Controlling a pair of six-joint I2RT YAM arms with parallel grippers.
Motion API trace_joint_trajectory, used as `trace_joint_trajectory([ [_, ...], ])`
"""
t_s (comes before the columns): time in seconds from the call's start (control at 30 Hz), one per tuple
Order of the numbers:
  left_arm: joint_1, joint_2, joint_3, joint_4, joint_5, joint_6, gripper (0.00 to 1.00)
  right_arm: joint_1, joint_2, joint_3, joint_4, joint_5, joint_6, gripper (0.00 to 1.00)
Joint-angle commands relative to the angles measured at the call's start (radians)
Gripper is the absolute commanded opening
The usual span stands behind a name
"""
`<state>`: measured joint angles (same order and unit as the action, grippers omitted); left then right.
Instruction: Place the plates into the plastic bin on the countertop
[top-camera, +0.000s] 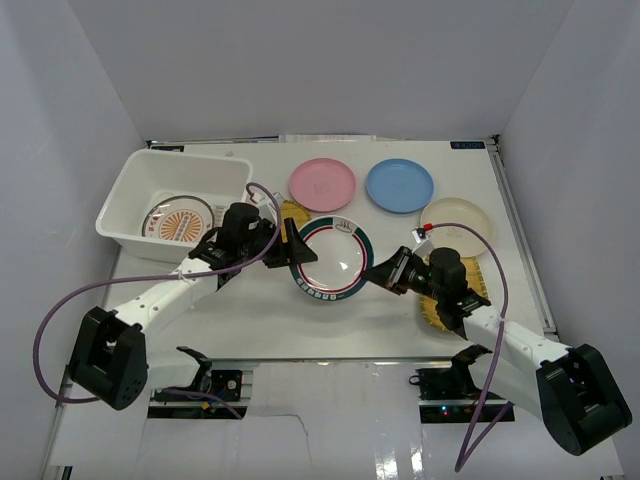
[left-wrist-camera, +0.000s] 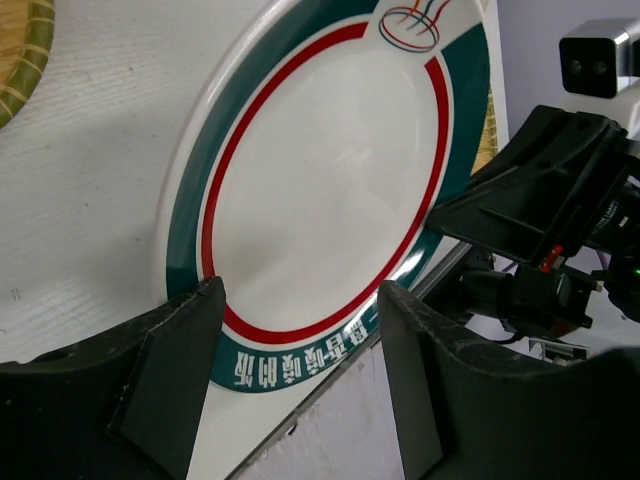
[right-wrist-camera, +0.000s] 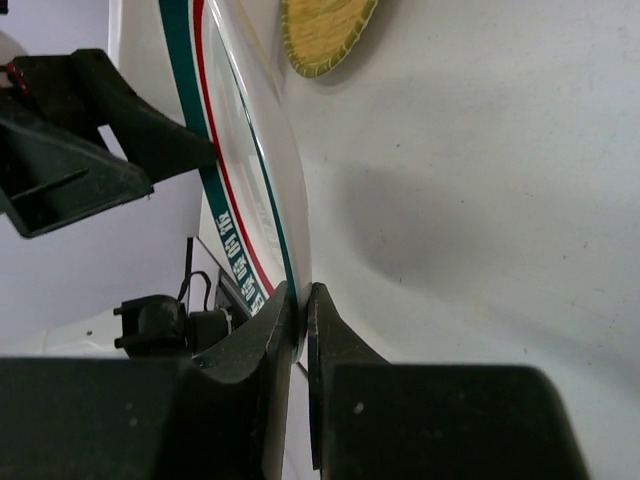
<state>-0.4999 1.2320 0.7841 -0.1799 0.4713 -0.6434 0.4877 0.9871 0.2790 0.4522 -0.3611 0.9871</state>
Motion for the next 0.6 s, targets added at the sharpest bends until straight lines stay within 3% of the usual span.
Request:
trace_joint_trajectory([
  [0.0, -0.006, 0.012, 0.015, 0.046, -0.097, 0.025, 0.72, 0.0, -0.024, 0.052, 0.16, -0.124, 0.018, 0.08],
  [0.07, -0.009, -0.002, 0.007, 0.043, -0.126, 0.034, 0.65, -0.001, -0.034, 0.051, 0.158, -0.127, 0.016, 0.08],
  [0.33, -0.012, -0.121, -0.006, -0.045, -0.111, 0.068, 0.72, -0.014, -0.097, 0.045, 0.108, -0.068, -0.01, 0.08],
  [0.57, -0.011, -0.195, -0.035, -0.147, -0.24, 0.102, 0.71, -0.012, -0.123, 0.081, 0.063, -0.111, -0.025, 0.08],
])
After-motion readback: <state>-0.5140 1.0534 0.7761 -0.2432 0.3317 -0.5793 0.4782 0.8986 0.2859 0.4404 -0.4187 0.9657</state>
